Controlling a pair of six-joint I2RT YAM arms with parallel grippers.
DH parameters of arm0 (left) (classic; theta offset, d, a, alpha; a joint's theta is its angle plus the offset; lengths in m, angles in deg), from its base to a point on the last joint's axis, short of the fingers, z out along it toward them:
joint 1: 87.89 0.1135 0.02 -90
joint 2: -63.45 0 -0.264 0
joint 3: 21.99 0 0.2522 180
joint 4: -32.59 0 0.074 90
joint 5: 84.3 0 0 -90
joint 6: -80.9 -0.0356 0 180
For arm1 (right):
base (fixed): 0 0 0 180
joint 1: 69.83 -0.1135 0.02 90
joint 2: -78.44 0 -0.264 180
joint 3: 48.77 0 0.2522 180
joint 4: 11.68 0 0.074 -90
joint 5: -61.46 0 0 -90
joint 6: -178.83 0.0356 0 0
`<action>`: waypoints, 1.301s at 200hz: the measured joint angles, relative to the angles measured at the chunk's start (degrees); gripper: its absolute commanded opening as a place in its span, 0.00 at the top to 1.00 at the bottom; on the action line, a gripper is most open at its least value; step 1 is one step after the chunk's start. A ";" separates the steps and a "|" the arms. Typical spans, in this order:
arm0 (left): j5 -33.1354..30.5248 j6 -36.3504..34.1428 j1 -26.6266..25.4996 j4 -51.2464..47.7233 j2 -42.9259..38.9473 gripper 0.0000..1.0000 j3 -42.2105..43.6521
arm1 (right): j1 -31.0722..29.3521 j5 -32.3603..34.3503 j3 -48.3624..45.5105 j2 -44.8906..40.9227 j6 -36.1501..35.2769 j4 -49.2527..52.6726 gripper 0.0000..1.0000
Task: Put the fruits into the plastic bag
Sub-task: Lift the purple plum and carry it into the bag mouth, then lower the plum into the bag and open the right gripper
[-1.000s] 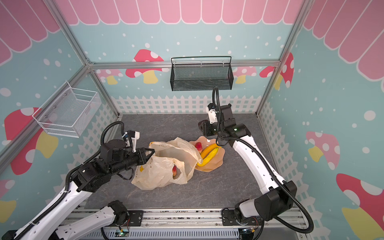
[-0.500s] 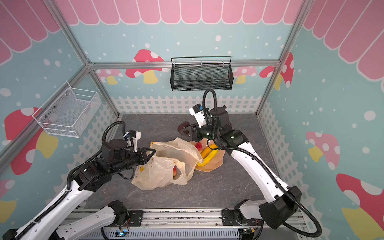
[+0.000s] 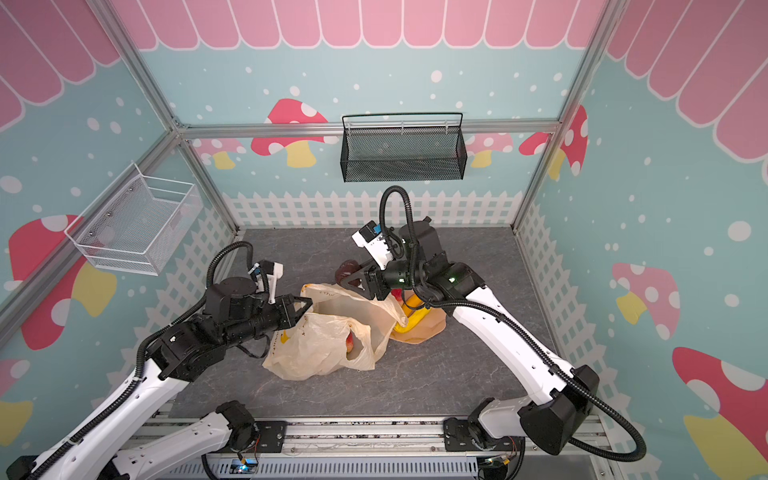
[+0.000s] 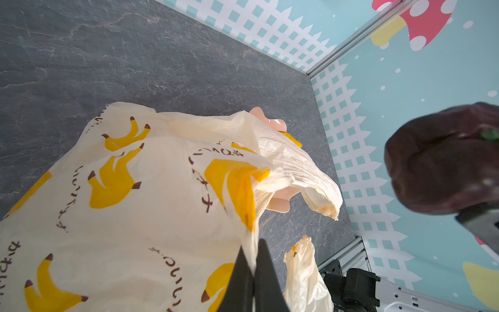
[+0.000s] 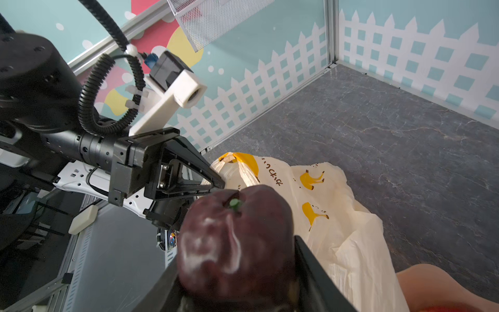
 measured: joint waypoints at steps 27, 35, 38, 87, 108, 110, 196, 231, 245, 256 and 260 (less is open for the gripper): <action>0.07 -0.02 0.00 0.00 0.09 0.98 0.00 | -2.05 3.48 -0.02 1.44 -2.34 3.39 0.66; 0.07 -0.02 0.00 0.00 0.09 0.98 0.00 | -2.69 4.92 -0.02 2.05 -3.10 4.55 0.66; 0.07 0.00 0.00 0.00 0.09 0.98 0.00 | -2.95 5.44 -0.02 2.27 -3.34 4.90 0.66; 0.50 -0.07 0.00 0.02 0.33 0.98 -0.04 | -6.08 12.44 -2.27 4.87 -6.58 8.02 0.67; 1.03 -0.24 0.00 0.22 0.79 0.98 -0.15 | -7.13 15.30 -3.69 5.73 -7.43 8.50 0.67; 1.07 -0.24 0.00 0.26 0.85 0.98 -0.15 | -7.26 15.54 -3.85 5.81 -7.50 8.48 0.68; 1.57 -0.24 0.02 1.11 1.62 0.98 -0.76 | -12.48 21.97 -10.60 4.79 -8.94 8.07 0.67; 1.57 -0.22 0.02 1.11 1.62 0.98 -0.76 | -15.17 23.30 -10.56 0.87 -8.55 7.98 0.66; 1.55 -0.22 0.02 1.14 1.62 0.98 -0.76 | -16.41 23.26 -10.56 -0.26 -7.80 7.87 0.66; 1.57 -0.22 0.02 1.16 1.62 0.98 -0.76 | -17.25 23.19 -10.56 -0.55 -7.15 7.78 0.66; 1.57 -0.22 0.02 1.18 1.62 0.98 -0.76 | -17.55 23.17 -10.56 -0.55 -7.02 7.74 0.66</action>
